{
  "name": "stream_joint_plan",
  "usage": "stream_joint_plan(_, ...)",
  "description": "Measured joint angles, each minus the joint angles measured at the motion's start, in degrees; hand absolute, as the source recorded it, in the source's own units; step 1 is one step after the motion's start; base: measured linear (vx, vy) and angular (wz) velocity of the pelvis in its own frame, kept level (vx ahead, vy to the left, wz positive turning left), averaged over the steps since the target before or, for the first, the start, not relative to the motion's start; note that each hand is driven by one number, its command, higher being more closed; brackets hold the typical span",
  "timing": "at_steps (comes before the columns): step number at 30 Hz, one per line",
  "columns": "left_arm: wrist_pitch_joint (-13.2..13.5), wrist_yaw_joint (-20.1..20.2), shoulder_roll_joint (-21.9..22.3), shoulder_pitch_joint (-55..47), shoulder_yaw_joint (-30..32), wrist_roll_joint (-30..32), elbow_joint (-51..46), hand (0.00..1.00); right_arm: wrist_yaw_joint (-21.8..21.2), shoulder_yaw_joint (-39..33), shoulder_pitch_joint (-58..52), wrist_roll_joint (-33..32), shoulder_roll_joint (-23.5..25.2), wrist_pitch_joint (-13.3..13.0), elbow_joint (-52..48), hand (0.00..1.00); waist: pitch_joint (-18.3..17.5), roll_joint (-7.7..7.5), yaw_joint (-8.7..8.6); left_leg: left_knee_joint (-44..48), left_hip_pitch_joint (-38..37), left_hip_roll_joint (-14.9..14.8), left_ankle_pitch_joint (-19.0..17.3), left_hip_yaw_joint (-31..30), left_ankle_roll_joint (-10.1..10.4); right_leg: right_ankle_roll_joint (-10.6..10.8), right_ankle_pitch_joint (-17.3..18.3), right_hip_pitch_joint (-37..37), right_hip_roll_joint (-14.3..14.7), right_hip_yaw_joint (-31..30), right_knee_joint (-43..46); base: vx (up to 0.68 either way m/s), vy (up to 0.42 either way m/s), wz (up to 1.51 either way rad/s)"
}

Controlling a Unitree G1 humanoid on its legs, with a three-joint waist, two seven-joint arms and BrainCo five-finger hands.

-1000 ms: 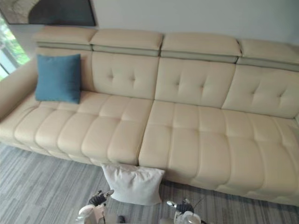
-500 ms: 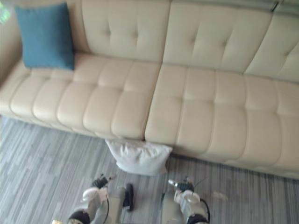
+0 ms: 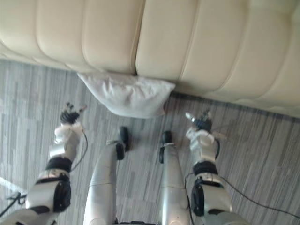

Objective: Pick up cushions and gather them together orderly.

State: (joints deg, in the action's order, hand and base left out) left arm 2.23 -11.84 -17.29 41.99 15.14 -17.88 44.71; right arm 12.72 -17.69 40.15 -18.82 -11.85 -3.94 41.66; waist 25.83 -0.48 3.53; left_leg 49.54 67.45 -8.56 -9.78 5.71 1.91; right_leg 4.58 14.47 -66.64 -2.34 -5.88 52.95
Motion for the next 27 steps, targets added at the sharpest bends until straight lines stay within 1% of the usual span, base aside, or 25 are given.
stream_joint_plan(2,-0.02,-0.81,-0.78,3.41,-1.02,0.7,-1.16,0.0,0.66,1.27,3.82,-0.41,0.06,-0.28,-2.51,0.0,2.28,-0.05,0.09,1.77,2.58,-0.28,0.01,-0.05,0.03,0.02,0.11,-2.72,0.27,-0.02,1.98,0.0,0.0,0.0)
stream_joint_plan(4,-0.07,-1.86,-1.06,6.44,-1.92,2.47,-1.42,0.0,0.96,3.2,6.75,-0.45,0.32,-0.68,-3.72,0.0,2.62,-0.01,0.15,3.44,5.89,-0.6,-0.02,-0.22,0.02,0.06,0.25,-6.04,0.47,0.03,3.73,0.0,-0.01,-0.02)
stream_joint_plan(6,-0.17,-2.78,-0.99,10.6,-3.54,3.89,-1.43,0.0,1.39,5.06,10.22,-1.44,0.9,-1.0,-4.93,0.0,3.99,0.09,0.1,5.3,8.47,-0.71,-0.19,-0.73,0.05,0.26,0.72,-8.51,0.62,0.17,5.79,-0.01,-0.014,0.04)
stream_joint_plan(9,-0.24,-3.41,-0.87,13.74,-5.16,5.49,-1.48,0.0,1.95,6.03,12.45,-1.56,2.85,-1.5,-4.99,0.0,4.04,0.14,-0.08,6.68,10.95,-0.71,-0.26,-1.33,0.14,0.4,1.11,-10.95,0.74,0.42,7.38,-0.03,-0.008,0.05)
stream_joint_plan(10,-0.29,-4.58,-0.3,15.83,-5.69,5.54,-1.94,0.0,2.25,6.76,13.91,-1.58,4.6,-1.97,-5.03,0.0,4.05,0.13,-0.1,7.52,12.75,-0.73,-0.68,-1.51,-0.02,0.68,1.42,-12.97,0.81,0.36,8.7,-0.04,-0.006,0.03)
stream_joint_plan(12,-0.3,-6.18,0.39,17.17,-6.3,5.53,-3.03,0.0,2.88,7.22,15.46,-1.59,6.16,-2.18,-5.06,0.0,4.3,0.09,-0.09,7.83,13.99,-0.74,-0.53,-1.57,0.17,0.76,1.53,-14.4,0.98,0.2,9.28,-0.04,-0.001,0.01)
stream_joint_plan(13,-0.31,-7.09,0.61,17.77,-7.1,5.54,-3.22,1.0,3.24,7.44,16.07,-1.59,7.28,-2.25,-5.06,1.0,4.61,0.07,-0.17,7.82,14.18,-0.75,-0.41,-1.65,0.29,0.75,1.52,-14.69,1.03,0.23,9.43,0.0,0.0,0.0)
stream_joint_plan(17,-0.37,-10.02,1.12,18.72,-8.02,5.54,-4.35,1.0,3.81,9.32,16.61,-1.59,8.26,-2.52,-7.36,1.0,4.61,0.07,-0.28,7.73,14.82,-0.78,-0.07,-1.97,0.61,0.65,1.47,-15.49,1.09,0.55,9.87,-0.01,0.002,0.02)
stream_joint_plan(19,-0.38,-11.56,0.81,18.72,-8.5,5.53,-4.96,1.0,4.01,10.28,16.53,-2.06,8.25,-2.67,-7.38,1.0,4.61,0.07,-0.33,7.66,14.92,-0.8,0.32,-2.42,1.28,0.32,1.28,-15.45,1.18,0.99,9.91,0.0,0.0,0.0)
stream_joint_plan(21,-0.38,-11.85,0.17,18.71,-8.84,5.5,-5.34,1.0,4.18,11.59,16.05,-2.61,8.1,-2.73,-7.67,1.0,4.61,0.07,-0.39,7.64,15.11,-0.79,0.56,-3.01,1.63,0.2,1.2,-15.45,1.24,1.44,9.89,0.0,0.0,0.0)
stream_joint_plan(24,-0.38,-12.09,-0.43,18.46,-10.41,5.44,-7.19,1.0,4.19,13.98,13.27,-4.21,6.92,-2.86,-11.11,1.0,4.59,0.05,-0.39,7.51,15.14,-0.81,0.77,-3.5,1.91,0.19,1.21,-15.35,1.23,1.97,9.91,0.01,0.009,0.03)
stream_joint_plan(27,-0.36,-12.1,-0.4,17.4,-11.89,5.39,-9.87,1.0,4.12,14.19,10.33,-5.18,6.9,-3.4,-14.51,1.0,4.56,-0.01,-0.8,7.14,14.17,-0.79,1.07,-3.7,1.99,0.12,1.16,-14.27,1.23,2.16,9.59,0.0,0.0,0.0)
